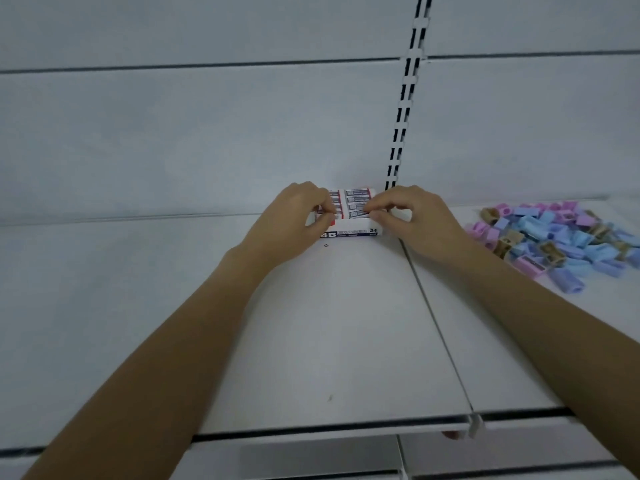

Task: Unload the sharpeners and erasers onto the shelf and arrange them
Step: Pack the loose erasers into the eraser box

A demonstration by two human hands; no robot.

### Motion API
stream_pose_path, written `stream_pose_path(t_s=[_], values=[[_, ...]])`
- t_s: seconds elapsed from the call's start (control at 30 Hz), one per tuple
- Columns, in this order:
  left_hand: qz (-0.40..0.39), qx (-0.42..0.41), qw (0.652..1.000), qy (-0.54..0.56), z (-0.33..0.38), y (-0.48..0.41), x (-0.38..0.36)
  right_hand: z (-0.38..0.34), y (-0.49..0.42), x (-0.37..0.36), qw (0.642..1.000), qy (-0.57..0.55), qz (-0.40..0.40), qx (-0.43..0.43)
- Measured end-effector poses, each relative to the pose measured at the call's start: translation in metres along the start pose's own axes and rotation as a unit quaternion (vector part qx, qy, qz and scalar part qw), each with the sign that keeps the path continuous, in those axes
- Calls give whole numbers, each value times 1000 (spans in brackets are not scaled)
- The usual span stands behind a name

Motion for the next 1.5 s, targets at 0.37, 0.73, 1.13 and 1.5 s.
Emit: stream_pose_path(t_s=[0.37, 0.73, 1.13, 1.5], values=[[2, -29, 998, -47, 2, 9, -4, -3, 3, -16, 995, 80, -33, 52], [16, -38, 994, -100, 6, 15, -7, -5, 8, -17, 994, 94, 0, 57], [6, -68, 988, -140, 16, 14, -4, -16, 14, -6, 992, 109, 24, 64], [4, -100, 992, -78, 68, -16, -8, -7, 47, 45, 986, 159, -41, -1]])
Point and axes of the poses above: each hand's wrist, its own y-axis away from the middle knuckle, its own x-axis out of the back of the hand, z = x × y, the point moved 10 cm from there along -y, towards the middle knuckle, and after that the axes turned 2 degrees about -y, right-handed, at the moved point
